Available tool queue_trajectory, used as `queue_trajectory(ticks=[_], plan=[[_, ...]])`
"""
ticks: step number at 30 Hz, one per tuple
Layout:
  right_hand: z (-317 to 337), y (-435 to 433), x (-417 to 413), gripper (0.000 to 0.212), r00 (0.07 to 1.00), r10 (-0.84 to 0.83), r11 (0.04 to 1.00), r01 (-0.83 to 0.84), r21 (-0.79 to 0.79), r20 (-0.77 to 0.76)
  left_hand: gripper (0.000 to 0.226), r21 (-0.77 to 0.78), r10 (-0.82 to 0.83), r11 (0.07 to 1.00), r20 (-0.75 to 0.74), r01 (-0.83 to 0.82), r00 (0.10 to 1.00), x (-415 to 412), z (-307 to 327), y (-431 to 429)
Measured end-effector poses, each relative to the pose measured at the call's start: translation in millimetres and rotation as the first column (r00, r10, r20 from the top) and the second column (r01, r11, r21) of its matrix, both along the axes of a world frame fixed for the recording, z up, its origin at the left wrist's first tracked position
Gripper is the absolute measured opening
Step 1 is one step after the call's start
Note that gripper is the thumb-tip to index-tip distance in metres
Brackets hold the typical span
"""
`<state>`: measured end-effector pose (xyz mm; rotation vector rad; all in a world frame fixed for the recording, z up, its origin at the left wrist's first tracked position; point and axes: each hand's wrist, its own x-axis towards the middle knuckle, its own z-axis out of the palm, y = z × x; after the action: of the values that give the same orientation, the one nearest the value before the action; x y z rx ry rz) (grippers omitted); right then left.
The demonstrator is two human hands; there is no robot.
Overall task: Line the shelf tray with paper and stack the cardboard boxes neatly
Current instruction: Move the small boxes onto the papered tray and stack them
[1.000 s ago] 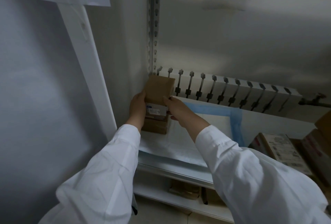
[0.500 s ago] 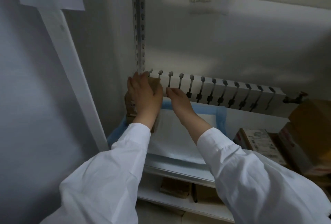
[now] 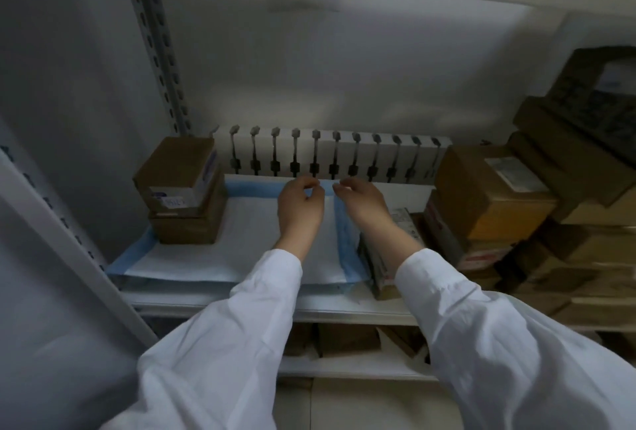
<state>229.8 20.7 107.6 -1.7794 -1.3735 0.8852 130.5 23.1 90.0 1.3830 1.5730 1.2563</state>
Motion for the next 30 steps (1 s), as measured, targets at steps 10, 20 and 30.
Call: queue_trajectory(ticks=[10,20,30], plan=[[-18.7,-5.8,73.7,0.054,0.948,-0.078,0.912,0.193,-0.363,0.309,0.028,-0.502,-0.21,0.824,0.162,0.264,0.964,73.9,-21.5,-12.3],[-22.6,0.4,82.5,0.043,0.984,-0.133,0.913,0.17,-0.372,0.122,0.054,-0.59,-0.165,0.739,0.311,0.326,0.936,101.8,-43.6,-25.4],[-16.1,7.0,87.7,0.034,0.963,-0.203,0.969,0.172,-0.177,-0.175,0.06,-0.455,-0.1,0.827,0.458,0.329,0.883,70.7,-52.6,-16.0]])
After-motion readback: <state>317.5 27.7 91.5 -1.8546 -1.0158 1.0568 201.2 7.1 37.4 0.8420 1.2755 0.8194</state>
